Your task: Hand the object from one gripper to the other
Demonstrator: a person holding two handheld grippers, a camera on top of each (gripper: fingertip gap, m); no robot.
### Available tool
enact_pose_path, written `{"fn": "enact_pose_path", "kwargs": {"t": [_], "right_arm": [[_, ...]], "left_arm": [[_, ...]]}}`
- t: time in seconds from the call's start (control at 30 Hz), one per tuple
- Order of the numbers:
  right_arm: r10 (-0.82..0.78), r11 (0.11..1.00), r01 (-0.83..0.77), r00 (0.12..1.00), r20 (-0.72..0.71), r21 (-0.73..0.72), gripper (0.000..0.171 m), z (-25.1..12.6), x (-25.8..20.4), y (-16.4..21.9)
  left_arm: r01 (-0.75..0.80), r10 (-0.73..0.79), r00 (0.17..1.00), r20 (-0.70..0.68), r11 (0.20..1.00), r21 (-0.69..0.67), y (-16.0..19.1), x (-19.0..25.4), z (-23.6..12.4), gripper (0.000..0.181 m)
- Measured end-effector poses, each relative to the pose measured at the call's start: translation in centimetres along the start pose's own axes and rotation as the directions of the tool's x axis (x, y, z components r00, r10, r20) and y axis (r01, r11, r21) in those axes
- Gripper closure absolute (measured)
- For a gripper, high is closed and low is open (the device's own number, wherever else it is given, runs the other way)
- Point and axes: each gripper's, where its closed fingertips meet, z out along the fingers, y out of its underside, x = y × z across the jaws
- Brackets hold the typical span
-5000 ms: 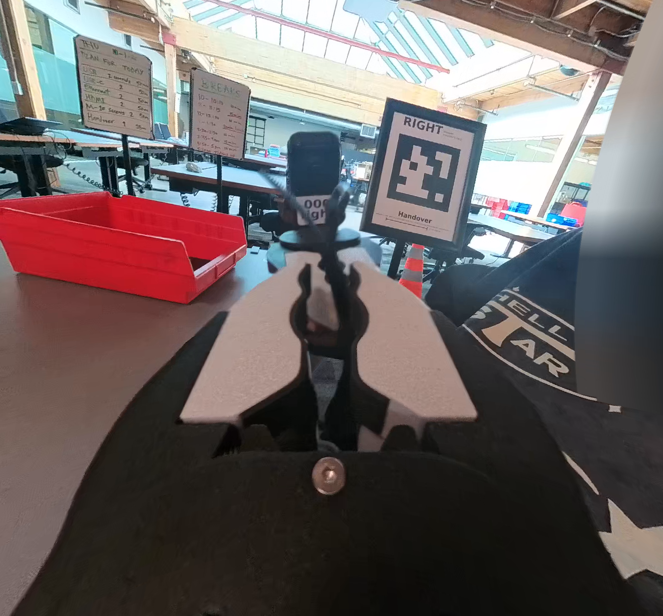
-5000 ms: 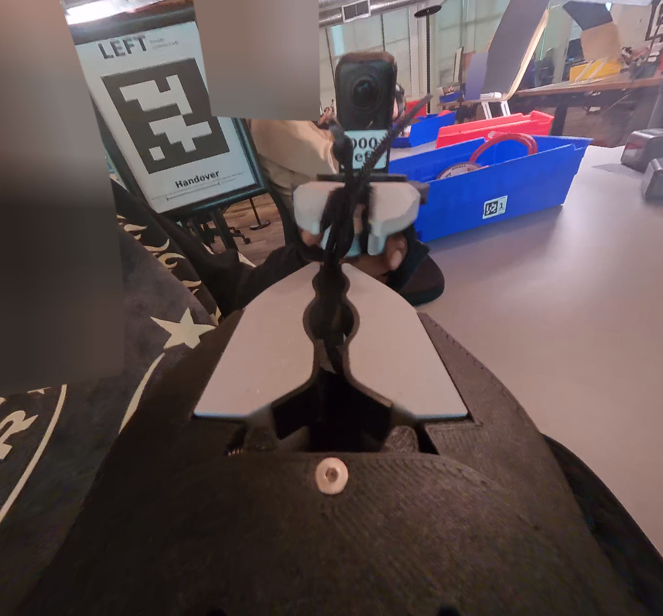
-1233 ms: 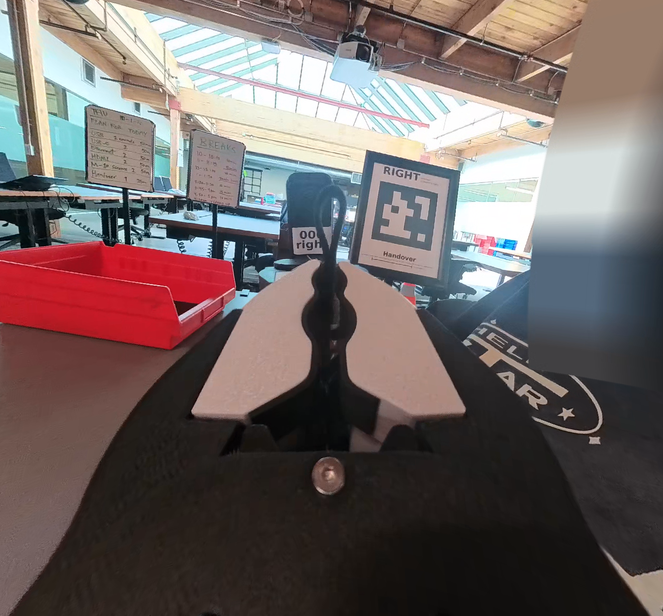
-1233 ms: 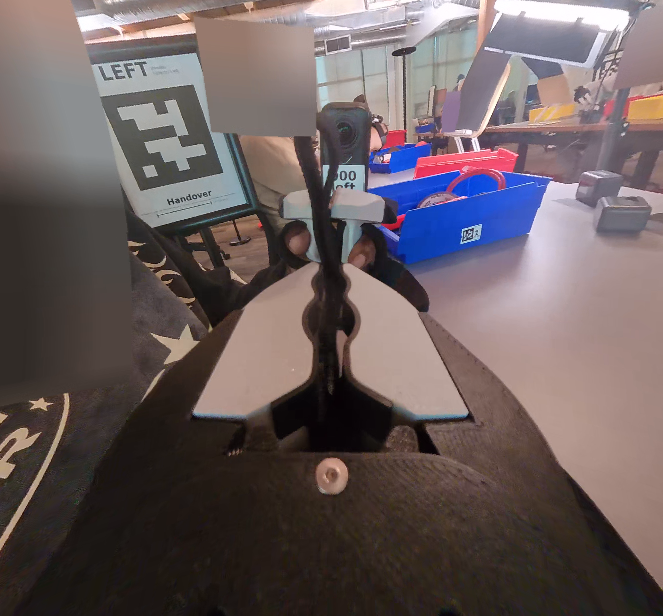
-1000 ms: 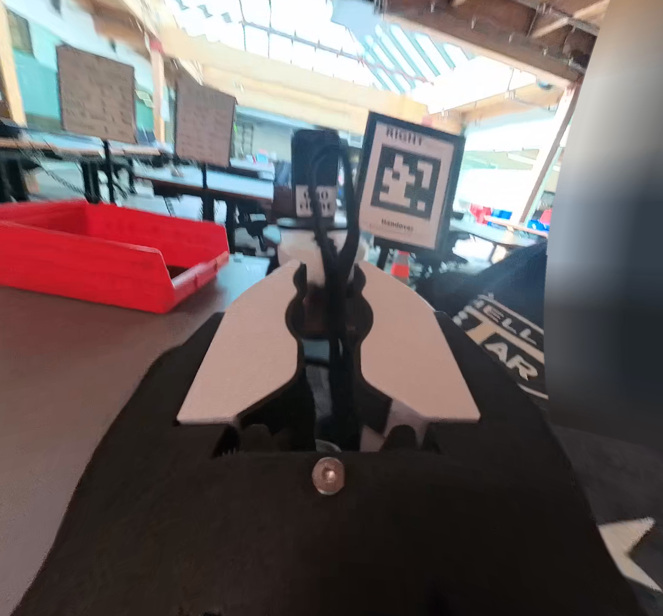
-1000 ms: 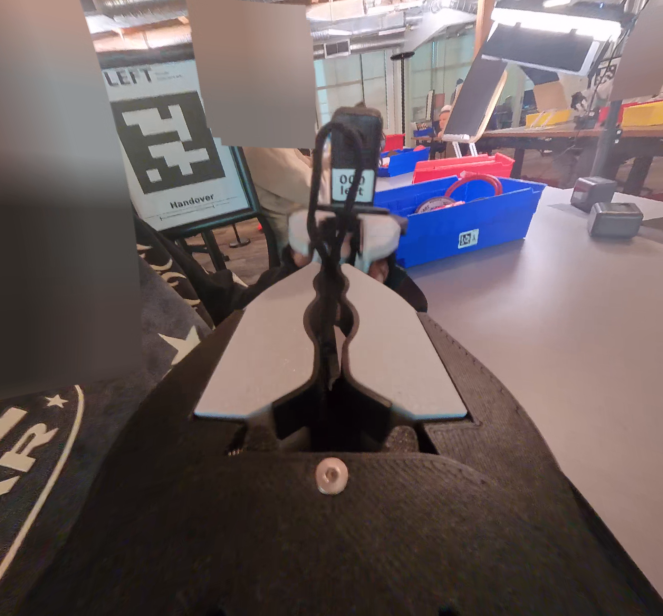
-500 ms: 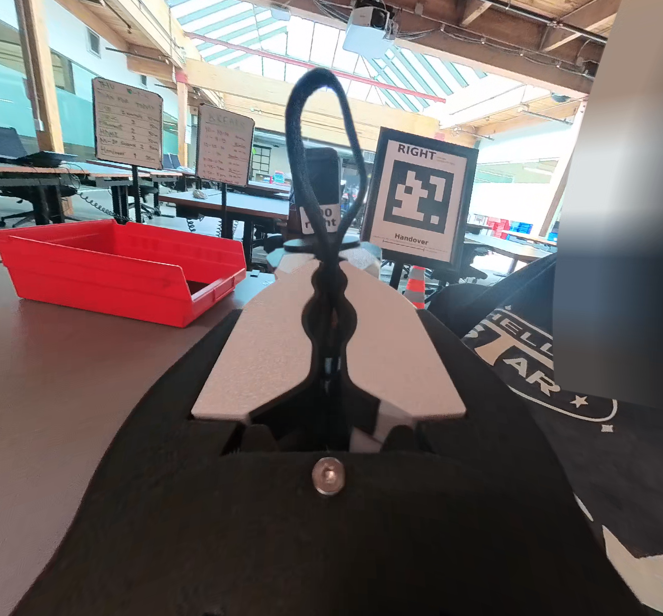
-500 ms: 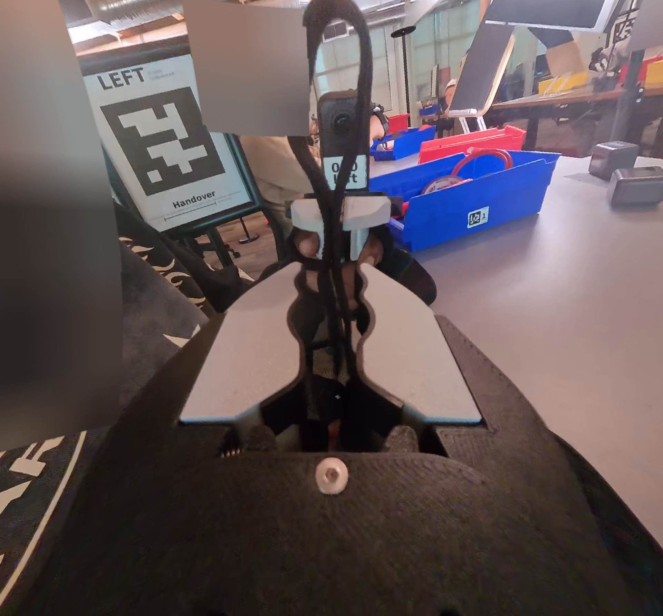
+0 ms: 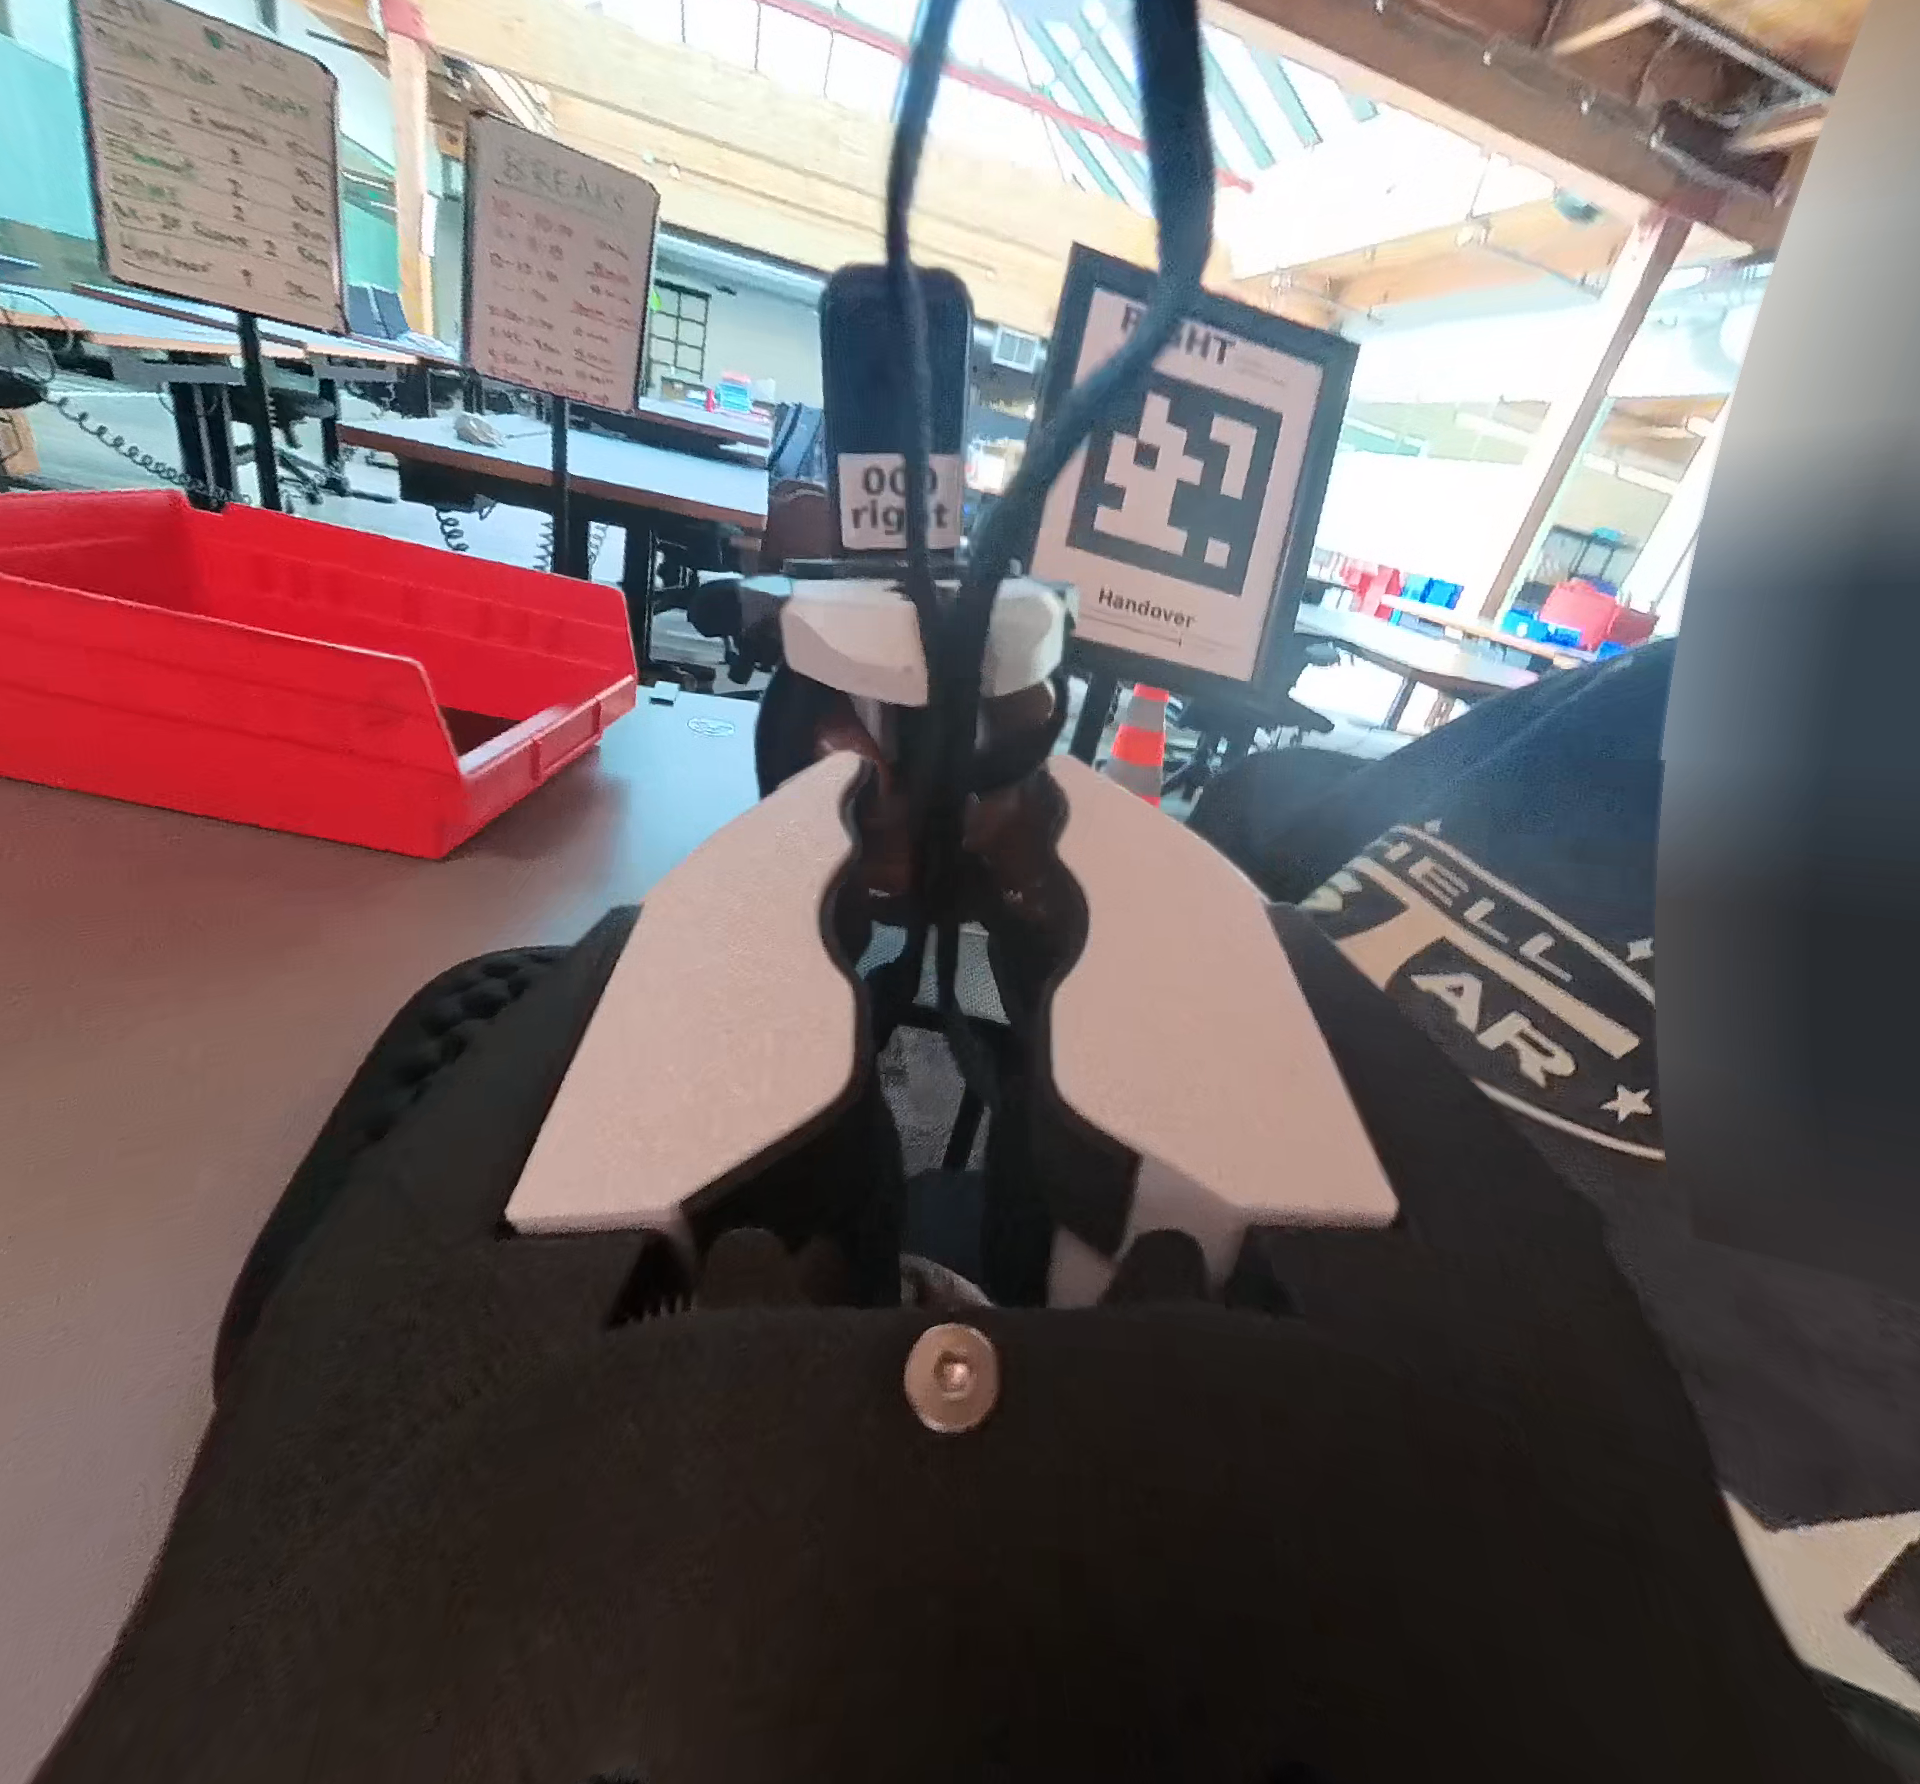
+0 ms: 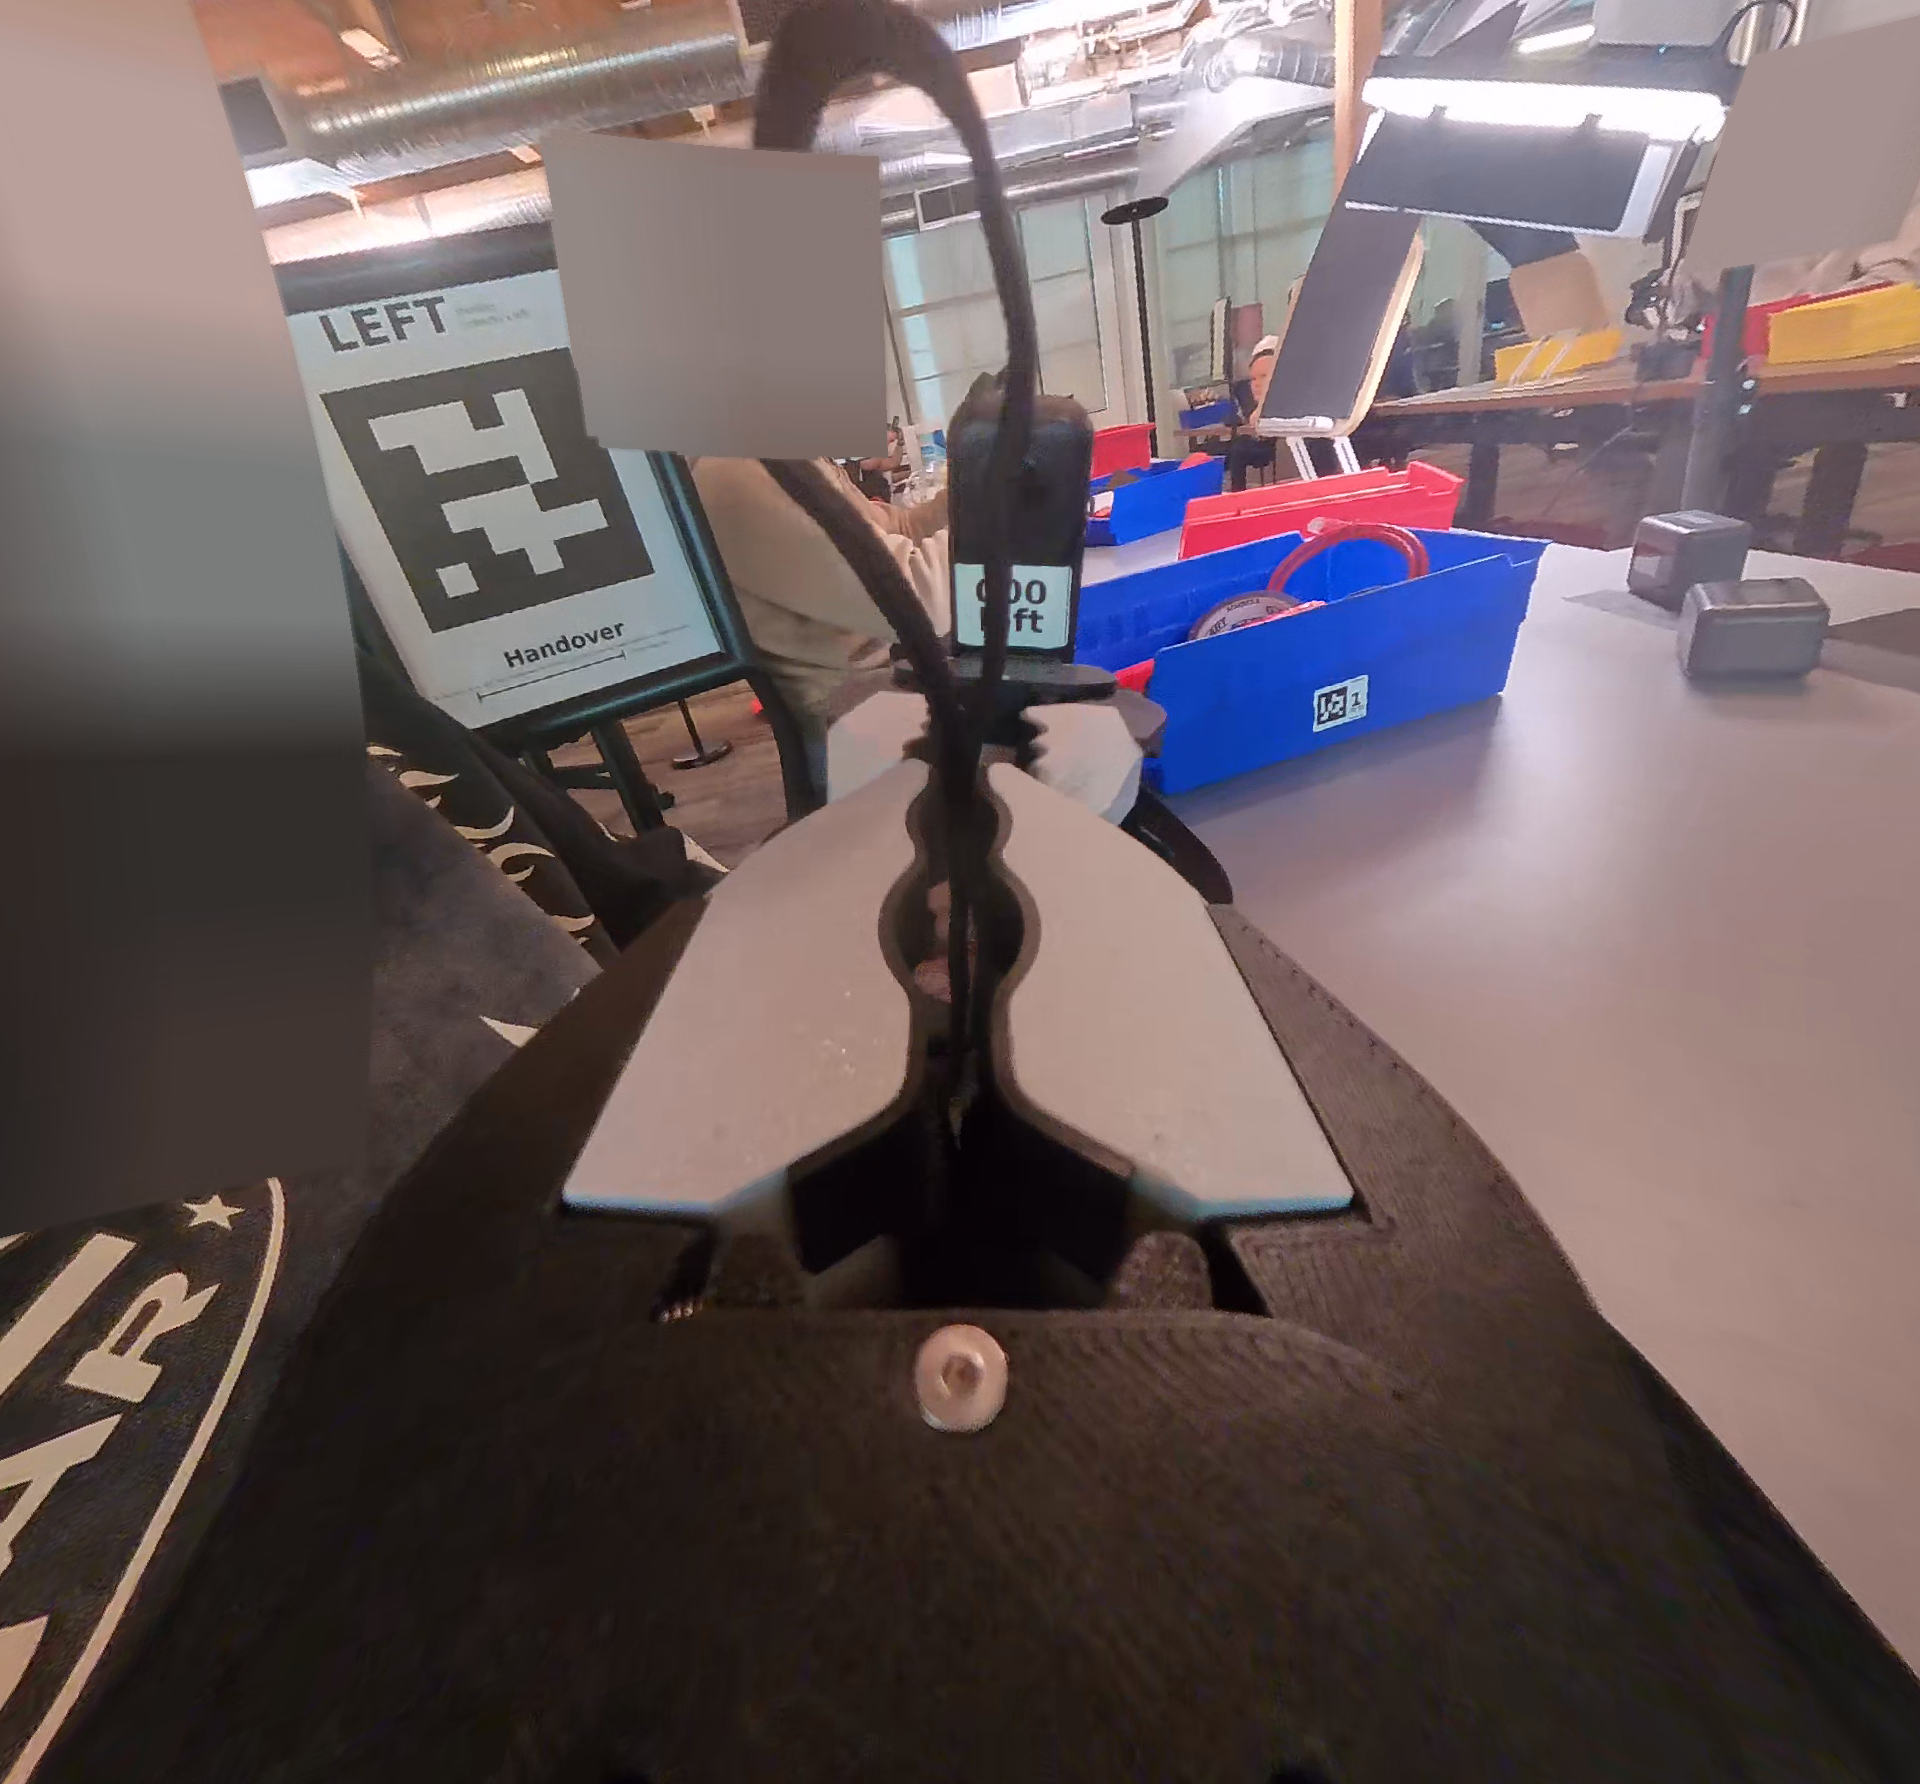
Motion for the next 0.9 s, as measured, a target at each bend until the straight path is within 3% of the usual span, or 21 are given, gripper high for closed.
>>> {"fn": "enact_pose_path", "kwargs": {"t": [0.1,0.3,0.4,0.43,0.53,0.67,0.73,0.83,0.9], "right_arm": [[0.023,1.0,-0.023,0.999,0.025,0.008,0.165,0.1,-0.4,-0.1],[0.058,0.997,-0.058,0.998,0.003,-0.047,0.148,0.4,0.4,1.1],[0.073,0.993,-0.071,0.997,0.022,-0.094,0.151,1.1,0.2,2.2],[0.063,0.993,-0.06,0.998,0.028,-0.102,0.162,1.2,0.2,2.4],[0.039,0.994,-0.036,0.999,0.027,-0.103,0.165,1.1,0.0,2.3],[0.05,0.999,-0.049,0.998,0.041,-0.008,0.165,0.5,-0.3,0.5],[0.044,0.999,-0.044,0.999,0.026,0.004,0.165,0.2,-0.1,0.2],[0.048,0.999,-0.047,0.998,0.029,-0.002,0.165,0.1,-0.2,0.2],[0.049,0.999,-0.05,0.999,0.007,0.012,0.164,0.1,0.1,0.1]], "left_arm": [[-0.043,0.043,0.999,0.011,0.999,0.006,0.0,0.1,0.1,0.176],[-0.029,0.019,0.998,0.064,0.988,0.15,-2.4,-0.4,-1.0,0.176],[-0.017,0.004,0.997,0.073,0.986,0.167,-2.7,-0.6,-1.3,0.177],[-0.012,-0.001,0.997,0.073,0.986,0.165,-2.7,-0.6,-1.3,0.177],[0.016,-0.025,0.998,0.053,0.986,0.169,-2.7,-0.4,-1.1,0.175],[0.05,-0.052,0.998,0.026,0.996,0.068,-1.1,-0.4,-0.5,0.152],[0.054,-0.054,0.999,-0.005,0.998,0.023,-0.3,0.0,0.0,0.156],[0.004,-0.004,1.0,-0.002,1.0,0.01,0.1,0.2,0.5,0.176],[-0.019,0.019,0.999,0.027,1.0,0.022,-0.2,0.1,0.4,0.177]]}}
